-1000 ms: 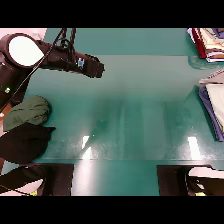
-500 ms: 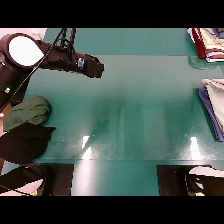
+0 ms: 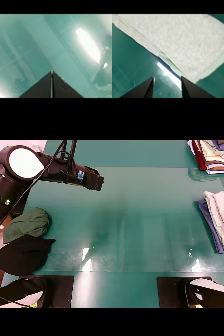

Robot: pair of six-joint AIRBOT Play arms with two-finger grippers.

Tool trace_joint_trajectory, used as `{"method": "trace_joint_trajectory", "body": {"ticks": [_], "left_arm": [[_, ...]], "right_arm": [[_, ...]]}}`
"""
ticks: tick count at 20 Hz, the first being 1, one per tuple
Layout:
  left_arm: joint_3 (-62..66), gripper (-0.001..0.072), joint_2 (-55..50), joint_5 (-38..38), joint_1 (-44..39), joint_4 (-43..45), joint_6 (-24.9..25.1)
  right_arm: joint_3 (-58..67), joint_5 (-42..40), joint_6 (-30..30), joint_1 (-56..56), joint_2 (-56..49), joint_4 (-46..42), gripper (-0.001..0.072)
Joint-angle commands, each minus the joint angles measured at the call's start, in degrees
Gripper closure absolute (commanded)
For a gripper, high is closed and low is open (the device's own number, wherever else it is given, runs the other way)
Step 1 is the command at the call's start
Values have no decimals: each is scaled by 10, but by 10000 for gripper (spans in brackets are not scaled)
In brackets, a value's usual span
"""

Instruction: Fold the shirts.

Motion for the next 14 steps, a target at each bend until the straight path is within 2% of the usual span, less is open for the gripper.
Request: {"method": "trace_joint_trajectory", "body": {"ticks": [1,3,6,10,13,14], "left_arm": [[0,686,0,-2,0,1,1],[0,686,0,-1,0,0,1],[0,687,0,3,0,0,1],[0,686,0,7,0,-3,1],[0,686,0,7,0,-3,1],[0,686,0,7,0,-3,1]], "right_arm": [[-52,-11,0,-34,21,49,311],[-53,-12,0,-20,21,114,314],[-52,-9,0,60,21,181,333],[-52,-1,-6,242,21,188,336],[-52,-10,-27,375,21,185,532],[-52,-17,-31,411,21,185,570]]}}
